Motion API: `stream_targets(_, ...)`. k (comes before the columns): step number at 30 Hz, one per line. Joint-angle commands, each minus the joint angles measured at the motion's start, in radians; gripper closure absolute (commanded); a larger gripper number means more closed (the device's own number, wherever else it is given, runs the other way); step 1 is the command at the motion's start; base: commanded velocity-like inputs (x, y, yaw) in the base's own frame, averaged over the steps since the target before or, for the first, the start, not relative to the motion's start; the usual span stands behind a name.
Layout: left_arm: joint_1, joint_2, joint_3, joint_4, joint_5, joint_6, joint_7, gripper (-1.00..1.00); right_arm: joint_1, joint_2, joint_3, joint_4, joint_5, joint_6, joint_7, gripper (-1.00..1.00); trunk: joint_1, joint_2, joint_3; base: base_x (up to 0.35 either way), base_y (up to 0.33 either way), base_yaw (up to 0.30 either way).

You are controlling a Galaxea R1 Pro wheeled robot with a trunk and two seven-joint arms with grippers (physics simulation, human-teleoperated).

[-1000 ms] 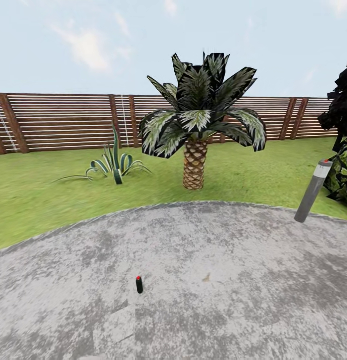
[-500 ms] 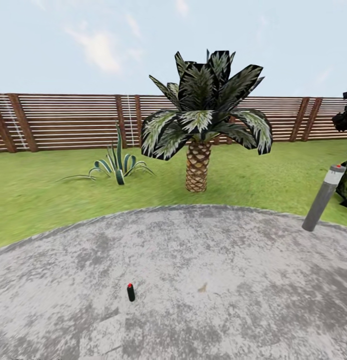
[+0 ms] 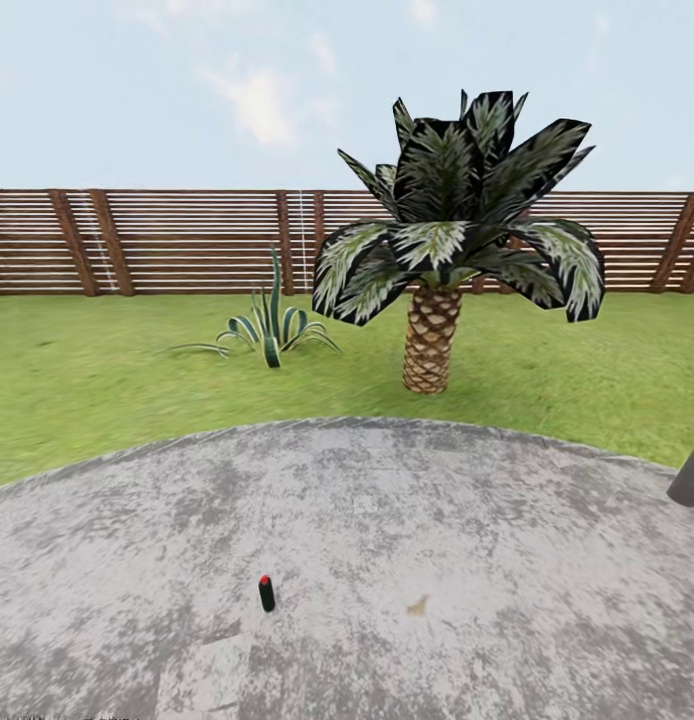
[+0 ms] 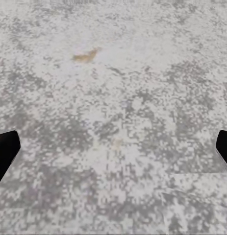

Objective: In the garden, pick up the pesticide atomizer on the floor and spray pesticide onto both trees until each tree trunk is fully covered.

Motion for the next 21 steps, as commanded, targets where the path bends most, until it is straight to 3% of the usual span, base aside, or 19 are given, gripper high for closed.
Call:
stream_targets(1,0.000,0.000,0.000,0.000,0.000,0.000,0.000,-1.00,0.000,0.000,0.000,0.000,0.000,0.000,0.000,-1.00,0.000,0.000,0.000,0.171,-0.245,0.277)
stream_targets(8,0.000,0.001,0.000,0.000,0.000,0.000,0.000,-1.00,0.000,0.000,0.000,0.000,0.000,0.000,0.000,-1.00,0.000,0.000,0.000,0.174,-0.245,0.245)
stream_targets(21,0.000,0.001,0.000,0.000,0.000,0.000,0.000,-1.00,0.000,0.000,0.000,-0.004,0.000,0.000,0.003,-1.00,0.000,0.000,0.000,0.176,-0.245,0.019)
